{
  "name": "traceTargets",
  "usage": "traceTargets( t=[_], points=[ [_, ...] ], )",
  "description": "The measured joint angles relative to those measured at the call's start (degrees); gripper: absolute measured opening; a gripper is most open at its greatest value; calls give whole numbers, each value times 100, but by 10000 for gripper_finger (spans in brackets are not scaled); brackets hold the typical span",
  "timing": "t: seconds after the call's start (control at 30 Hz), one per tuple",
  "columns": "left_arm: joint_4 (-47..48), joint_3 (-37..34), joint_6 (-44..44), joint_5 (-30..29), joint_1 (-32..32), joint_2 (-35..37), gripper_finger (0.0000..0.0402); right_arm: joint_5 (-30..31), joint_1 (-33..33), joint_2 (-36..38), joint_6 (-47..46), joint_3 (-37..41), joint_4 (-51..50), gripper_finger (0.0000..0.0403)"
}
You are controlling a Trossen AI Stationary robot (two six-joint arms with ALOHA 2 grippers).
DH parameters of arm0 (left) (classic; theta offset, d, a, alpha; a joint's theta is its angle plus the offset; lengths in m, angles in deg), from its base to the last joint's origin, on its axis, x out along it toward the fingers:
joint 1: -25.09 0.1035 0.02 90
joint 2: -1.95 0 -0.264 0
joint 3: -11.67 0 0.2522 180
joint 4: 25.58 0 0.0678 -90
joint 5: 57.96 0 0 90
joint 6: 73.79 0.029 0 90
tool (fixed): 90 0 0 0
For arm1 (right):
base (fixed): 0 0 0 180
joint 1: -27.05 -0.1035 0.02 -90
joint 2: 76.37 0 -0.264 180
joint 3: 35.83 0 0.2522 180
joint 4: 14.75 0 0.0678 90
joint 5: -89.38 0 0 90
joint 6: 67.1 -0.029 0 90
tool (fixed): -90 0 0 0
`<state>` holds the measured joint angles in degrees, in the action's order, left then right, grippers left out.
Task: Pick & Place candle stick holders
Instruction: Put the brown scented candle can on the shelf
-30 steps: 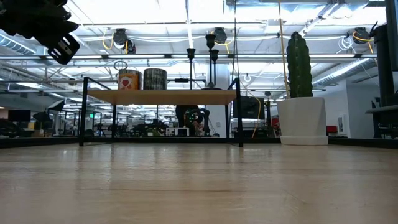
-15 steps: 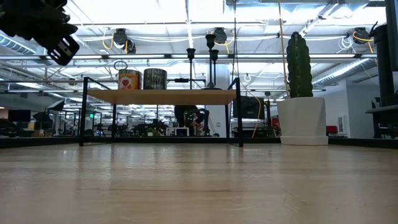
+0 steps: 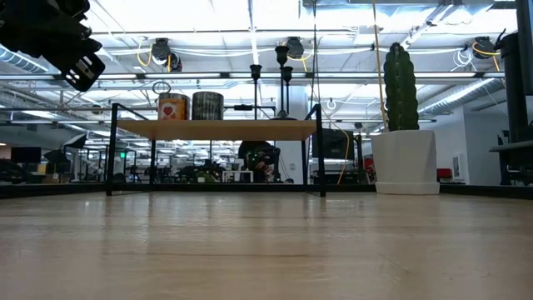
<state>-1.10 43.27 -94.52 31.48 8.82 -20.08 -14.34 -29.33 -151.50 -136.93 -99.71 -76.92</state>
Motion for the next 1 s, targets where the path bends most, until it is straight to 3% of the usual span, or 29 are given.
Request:
traceTargets(
  t=[0.67, 1.0],
  points=[
    [41, 0, 0, 0, 1, 2, 88, -94, 2, 266, -391, 99, 305, 13],
    [12, 0, 8, 1, 1, 1, 88, -109, 51, 587, -996, 105, 304, 2]
  ],
)
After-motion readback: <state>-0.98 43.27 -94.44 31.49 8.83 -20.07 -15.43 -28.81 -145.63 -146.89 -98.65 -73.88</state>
